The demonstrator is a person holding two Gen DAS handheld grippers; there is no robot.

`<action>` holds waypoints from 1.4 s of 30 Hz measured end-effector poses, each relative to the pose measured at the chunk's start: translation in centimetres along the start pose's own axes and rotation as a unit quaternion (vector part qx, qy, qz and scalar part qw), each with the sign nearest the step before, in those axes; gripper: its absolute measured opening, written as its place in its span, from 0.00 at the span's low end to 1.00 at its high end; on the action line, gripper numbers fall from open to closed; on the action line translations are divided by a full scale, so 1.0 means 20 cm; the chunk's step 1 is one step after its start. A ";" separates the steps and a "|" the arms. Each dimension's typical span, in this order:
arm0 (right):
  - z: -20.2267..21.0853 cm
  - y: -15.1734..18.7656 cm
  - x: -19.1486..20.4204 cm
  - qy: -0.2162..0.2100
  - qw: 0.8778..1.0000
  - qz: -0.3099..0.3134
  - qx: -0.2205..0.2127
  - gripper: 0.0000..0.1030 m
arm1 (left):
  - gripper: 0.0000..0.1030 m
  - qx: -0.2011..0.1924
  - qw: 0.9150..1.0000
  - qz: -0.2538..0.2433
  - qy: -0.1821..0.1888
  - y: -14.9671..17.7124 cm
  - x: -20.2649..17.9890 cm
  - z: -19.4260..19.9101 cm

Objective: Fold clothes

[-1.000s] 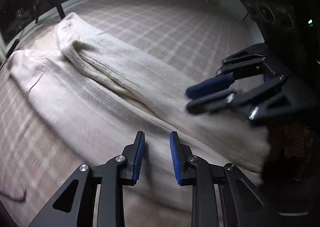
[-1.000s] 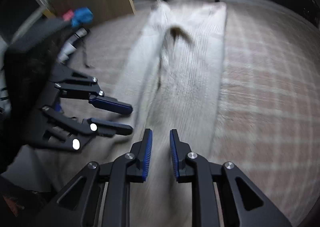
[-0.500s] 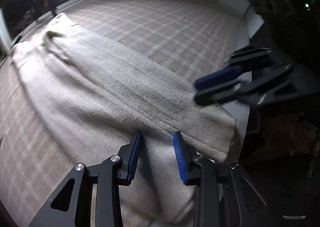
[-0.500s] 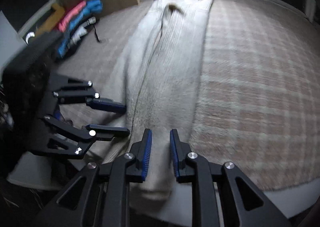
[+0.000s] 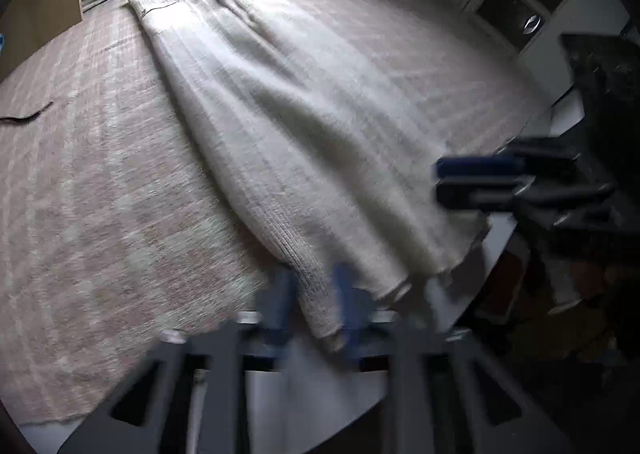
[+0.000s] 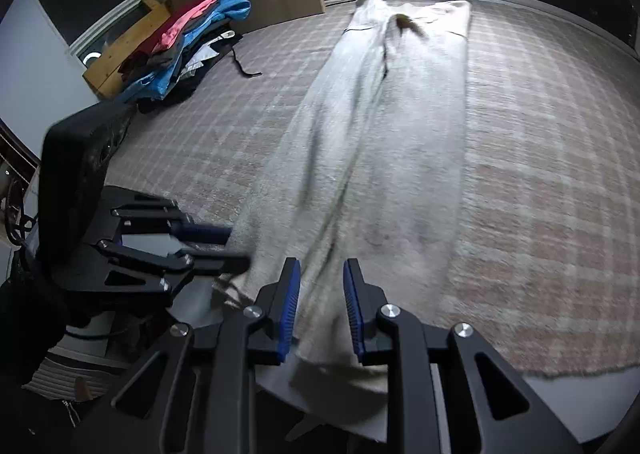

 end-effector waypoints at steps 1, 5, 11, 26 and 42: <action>-0.02 -0.01 0.00 0.003 1.000 0.002 0.004 0.22 | 0.06 0.000 1.000 -0.003 -0.006 0.00 -0.01 0.00; -0.11 0.02 -0.02 0.018 0.999 0.006 0.036 0.23 | 0.06 -0.009 1.000 0.005 -0.027 0.03 0.03 0.08; 0.01 -0.04 0.02 0.019 1.000 0.016 -0.003 0.23 | 0.06 -0.002 1.000 0.020 -0.004 0.01 0.01 0.03; 0.12 0.09 -0.29 0.022 0.998 -0.052 -0.010 0.48 | 0.34 0.023 0.997 0.069 0.010 -0.07 -0.07 -0.02; -0.09 0.11 -0.31 0.021 0.999 -0.020 0.025 0.39 | 0.10 0.050 0.998 0.038 0.013 -0.13 -0.25 -0.18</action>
Point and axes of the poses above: each gripper's, at about its wrist camera, not at the fingertips, and z roughly against the way its jaws point, x to its left, y to its underside, the point moved 7 cm from there along -z, roughly the way its jaws point, and after that the axes turned 6 degrees about x, right-handed, at the moved point
